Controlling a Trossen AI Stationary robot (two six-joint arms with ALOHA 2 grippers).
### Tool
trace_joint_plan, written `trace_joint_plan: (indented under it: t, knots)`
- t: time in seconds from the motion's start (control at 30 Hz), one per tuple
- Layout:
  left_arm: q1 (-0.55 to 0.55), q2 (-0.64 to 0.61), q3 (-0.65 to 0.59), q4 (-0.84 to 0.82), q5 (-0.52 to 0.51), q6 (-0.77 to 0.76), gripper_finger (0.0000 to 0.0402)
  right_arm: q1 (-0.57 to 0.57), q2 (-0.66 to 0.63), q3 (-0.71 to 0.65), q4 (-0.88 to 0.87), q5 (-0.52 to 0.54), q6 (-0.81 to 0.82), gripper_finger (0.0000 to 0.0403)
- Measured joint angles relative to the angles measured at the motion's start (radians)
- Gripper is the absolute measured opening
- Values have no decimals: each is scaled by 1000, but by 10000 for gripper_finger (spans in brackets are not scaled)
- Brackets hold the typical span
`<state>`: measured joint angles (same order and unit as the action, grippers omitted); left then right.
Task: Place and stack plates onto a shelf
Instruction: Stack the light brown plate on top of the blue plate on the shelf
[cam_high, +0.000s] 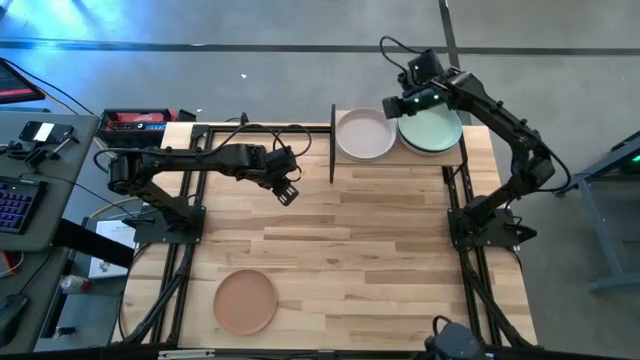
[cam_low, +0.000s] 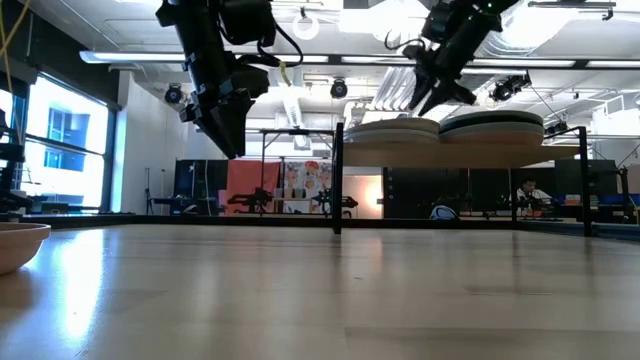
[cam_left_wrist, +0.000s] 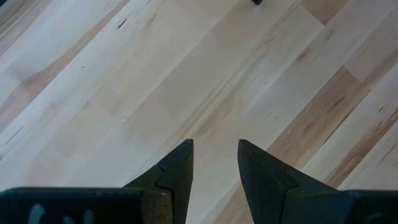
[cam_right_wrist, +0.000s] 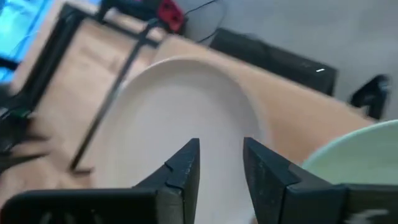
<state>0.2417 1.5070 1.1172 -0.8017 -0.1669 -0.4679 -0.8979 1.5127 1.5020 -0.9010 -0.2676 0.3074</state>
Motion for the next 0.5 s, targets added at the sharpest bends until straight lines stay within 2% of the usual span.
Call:
trace_joint_plan:
  t: [0.2,0.4,0.5]
  knots:
    - [0,0,0,0,0,0,115,93,0,34,-71,-23,-26,96]
    - [0,0,0,4,0,0,115,170,0,-10,-105,85,-36,96]
    - [0,0,0,14,0,0,115,182,0,-38,-119,103,-12,96]
